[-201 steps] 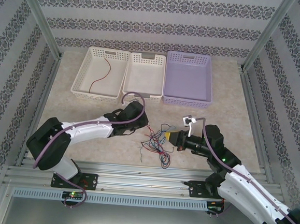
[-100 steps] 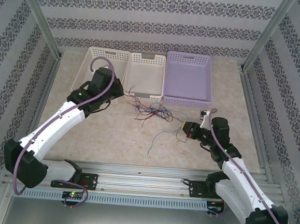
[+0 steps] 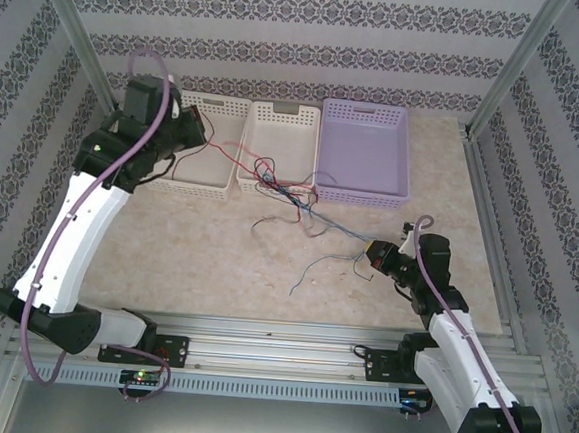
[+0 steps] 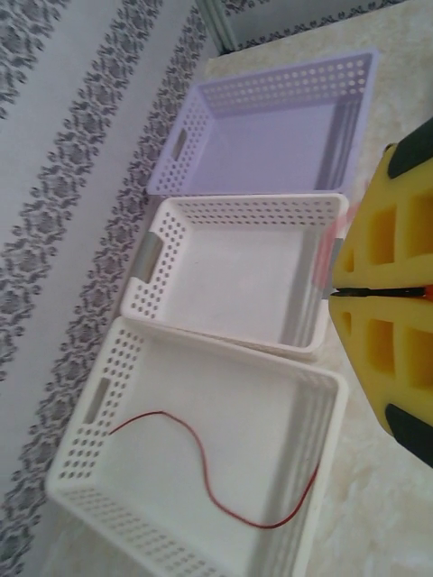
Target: Untangle the cables
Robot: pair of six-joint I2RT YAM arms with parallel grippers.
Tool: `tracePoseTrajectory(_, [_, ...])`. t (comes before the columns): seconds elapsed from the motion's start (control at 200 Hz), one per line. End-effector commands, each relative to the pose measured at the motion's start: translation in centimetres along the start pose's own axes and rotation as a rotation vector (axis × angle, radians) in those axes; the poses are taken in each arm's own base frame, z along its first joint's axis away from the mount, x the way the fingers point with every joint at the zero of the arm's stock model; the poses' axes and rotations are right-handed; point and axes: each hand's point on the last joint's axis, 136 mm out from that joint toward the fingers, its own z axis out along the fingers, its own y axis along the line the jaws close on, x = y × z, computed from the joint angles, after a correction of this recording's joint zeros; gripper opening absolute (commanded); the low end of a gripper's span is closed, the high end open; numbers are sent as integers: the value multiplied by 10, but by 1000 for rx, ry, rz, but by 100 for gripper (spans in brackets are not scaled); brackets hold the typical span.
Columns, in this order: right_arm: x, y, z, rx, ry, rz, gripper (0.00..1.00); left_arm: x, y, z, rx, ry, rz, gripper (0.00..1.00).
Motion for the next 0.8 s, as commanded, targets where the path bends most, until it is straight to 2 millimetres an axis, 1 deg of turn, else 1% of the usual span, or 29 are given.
tracePoseTrajectory(0.0, [8, -32, -3, 127, -10, 50, 0, -18, 16, -18, -63, -25, 45, 0])
tracePoseTrajectory(0.11, [10, -40, -5, 154, -17, 56, 0, -26, 14, -26, -55, -32, 49, 0])
tracePoseTrajectory(0.195, [13, -52, -7, 202, -26, 71, 0, -33, 14, -37, -55, -48, 58, 0])
tracePoseTrajectory(0.26, [14, -61, -9, 237, -32, 88, 0, -41, 17, -48, -75, -74, 74, 0])
tracePoseTrajectory(0.38, [14, -64, -11, 245, -44, 101, 0, -54, 27, -66, -111, -123, 86, 0])
tracePoseTrajectory(0.52, [13, -70, -13, 278, -52, 120, 0, -69, 34, -88, -151, -194, 101, 0])
tracePoseTrajectory(0.689, [15, -80, -15, 316, -61, 157, 0, -83, 32, -120, -137, -282, 82, 0])
tracePoseTrajectory(0.794, [15, -82, -17, 324, -71, 161, 0, -84, 31, -129, -122, -299, 67, 0])
